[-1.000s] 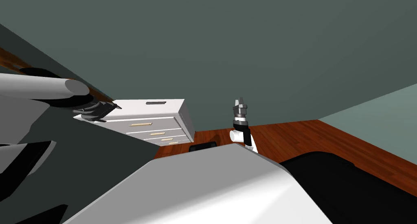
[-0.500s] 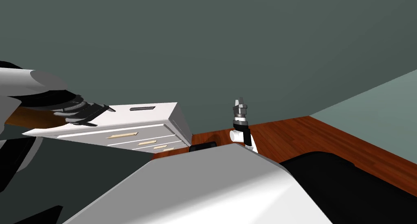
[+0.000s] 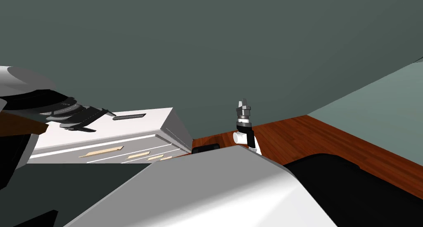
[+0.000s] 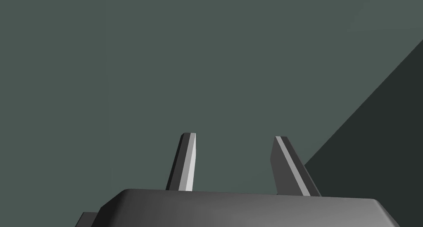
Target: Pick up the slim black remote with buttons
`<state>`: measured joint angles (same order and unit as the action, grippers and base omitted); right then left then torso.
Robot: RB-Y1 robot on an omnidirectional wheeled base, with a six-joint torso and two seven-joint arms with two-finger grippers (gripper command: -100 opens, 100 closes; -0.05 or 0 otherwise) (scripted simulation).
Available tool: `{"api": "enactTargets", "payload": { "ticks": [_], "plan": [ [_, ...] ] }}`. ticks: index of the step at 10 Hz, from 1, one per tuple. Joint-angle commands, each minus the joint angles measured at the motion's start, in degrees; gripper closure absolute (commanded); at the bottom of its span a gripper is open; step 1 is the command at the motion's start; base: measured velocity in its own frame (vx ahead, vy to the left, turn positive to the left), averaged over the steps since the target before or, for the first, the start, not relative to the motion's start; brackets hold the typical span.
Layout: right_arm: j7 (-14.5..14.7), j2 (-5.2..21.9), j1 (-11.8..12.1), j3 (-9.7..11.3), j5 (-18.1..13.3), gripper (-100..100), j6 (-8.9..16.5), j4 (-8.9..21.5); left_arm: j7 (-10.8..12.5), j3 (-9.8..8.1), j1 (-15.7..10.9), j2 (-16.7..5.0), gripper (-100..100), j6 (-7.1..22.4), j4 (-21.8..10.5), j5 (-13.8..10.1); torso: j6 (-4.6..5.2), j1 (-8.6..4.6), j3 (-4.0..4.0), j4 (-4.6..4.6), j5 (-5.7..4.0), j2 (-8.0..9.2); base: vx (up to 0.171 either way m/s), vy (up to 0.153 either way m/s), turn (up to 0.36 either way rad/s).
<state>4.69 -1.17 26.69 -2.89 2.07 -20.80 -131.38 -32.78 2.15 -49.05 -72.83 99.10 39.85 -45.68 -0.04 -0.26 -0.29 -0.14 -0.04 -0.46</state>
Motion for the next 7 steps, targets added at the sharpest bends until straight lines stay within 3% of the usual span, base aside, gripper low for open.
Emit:
{"api": "enactTargets", "payload": {
  "ticks": [1,4,6,7],
  "plan": [
    [0.00,0.00,0.00,0.00,0.00,0,0.00,0.00,-1.39,-0.46,-0.82,-0.31,-100,2.28,-2.86,-0.65,0.00,0.00,0.00,0.00,0.00,0.00,0.106,-0.034,-0.066],
    [0.00,0.00,0.00,0.00,0.00,0,0.00,0.00,-3.52,-0.86,-2.46,-0.03,-100,5.92,-7.70,-1.41,0.04,0.10,-0.02,-0.01,0.03,-0.04,0.148,-0.026,-0.132],
    [0.00,0.00,0.00,0.00,0.00,0,0.00,0.00,-3.71,-0.62,-2.95,0.19,-100,5.82,-8.37,-1.23,0.00,0.12,0.04,0.01,0.03,0.06,0.083,-0.013,-0.021],
    [0.00,0.00,-0.01,0.00,0.00,0,0.00,0.00,-3.80,-0.61,-3.01,0.21,0,6.02,-8.50,-1.23,-0.02,0.16,0.16,0.06,0.04,0.29,0.010,-0.002,0.000]
  ]
}}
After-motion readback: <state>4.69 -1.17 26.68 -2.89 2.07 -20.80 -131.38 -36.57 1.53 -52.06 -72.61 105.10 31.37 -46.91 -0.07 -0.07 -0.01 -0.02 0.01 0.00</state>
